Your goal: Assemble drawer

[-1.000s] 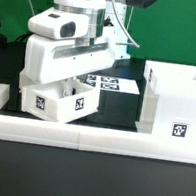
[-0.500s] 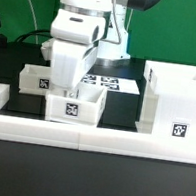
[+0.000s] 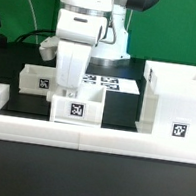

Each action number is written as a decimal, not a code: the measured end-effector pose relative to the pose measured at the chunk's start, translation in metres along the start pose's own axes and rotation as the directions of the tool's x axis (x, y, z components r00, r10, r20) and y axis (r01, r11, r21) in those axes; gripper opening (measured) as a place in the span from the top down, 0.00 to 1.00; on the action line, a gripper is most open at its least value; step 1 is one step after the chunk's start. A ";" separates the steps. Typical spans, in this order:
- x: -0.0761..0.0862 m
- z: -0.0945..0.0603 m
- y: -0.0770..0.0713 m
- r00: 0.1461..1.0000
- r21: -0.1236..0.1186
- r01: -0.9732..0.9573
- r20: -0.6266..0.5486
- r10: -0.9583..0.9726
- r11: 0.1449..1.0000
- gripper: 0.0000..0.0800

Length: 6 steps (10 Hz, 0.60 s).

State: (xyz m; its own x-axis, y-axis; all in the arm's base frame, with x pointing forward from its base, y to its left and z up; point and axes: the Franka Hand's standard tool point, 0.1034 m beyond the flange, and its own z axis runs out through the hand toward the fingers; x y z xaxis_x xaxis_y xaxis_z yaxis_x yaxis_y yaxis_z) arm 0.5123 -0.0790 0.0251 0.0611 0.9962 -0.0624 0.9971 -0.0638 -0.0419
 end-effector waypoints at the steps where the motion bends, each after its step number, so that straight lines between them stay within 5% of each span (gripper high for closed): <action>1: 0.004 -0.001 0.003 1.000 0.007 0.003 -0.002 -0.003 1.000 0.95; 6: 0.027 0.000 0.013 1.000 0.000 0.019 -0.015 -0.019 1.000 0.95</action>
Offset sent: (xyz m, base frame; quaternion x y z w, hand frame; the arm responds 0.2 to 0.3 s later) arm 0.0203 0.0287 -0.0030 -0.0117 0.0155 -0.0243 0.9995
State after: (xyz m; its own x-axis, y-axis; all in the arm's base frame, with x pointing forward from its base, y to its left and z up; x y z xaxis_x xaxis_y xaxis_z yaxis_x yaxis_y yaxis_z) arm 0.5272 -0.0530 0.0233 0.0433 0.9980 -0.0467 0.9981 -0.0453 -0.0427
